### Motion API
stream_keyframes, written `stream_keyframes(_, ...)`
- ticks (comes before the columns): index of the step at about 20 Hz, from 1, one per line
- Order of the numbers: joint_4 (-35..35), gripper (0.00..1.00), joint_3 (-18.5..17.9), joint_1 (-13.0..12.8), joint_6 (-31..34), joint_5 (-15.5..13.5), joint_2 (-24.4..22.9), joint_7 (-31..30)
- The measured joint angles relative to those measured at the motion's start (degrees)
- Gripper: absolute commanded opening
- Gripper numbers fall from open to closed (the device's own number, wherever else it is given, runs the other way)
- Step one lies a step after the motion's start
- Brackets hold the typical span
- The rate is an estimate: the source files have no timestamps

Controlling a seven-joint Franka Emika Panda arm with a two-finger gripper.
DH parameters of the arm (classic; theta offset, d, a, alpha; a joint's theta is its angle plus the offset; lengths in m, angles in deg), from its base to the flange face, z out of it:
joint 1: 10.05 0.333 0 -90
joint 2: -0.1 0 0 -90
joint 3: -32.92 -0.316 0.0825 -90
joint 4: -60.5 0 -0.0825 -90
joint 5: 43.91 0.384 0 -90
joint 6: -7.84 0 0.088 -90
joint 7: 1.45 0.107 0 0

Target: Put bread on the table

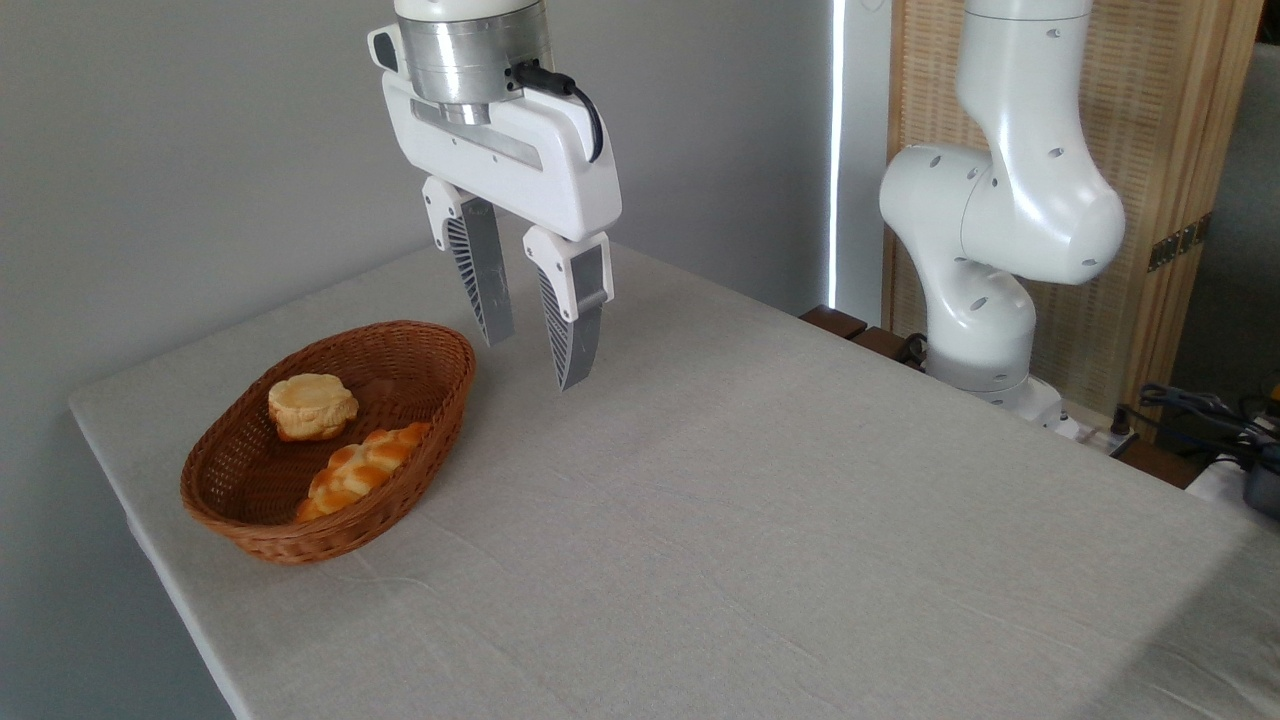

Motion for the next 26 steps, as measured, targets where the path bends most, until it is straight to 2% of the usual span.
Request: stream_keyframes(26,0.0,1.0,0.2,-0.46,1.01,-0.11,-0.01,0.0)
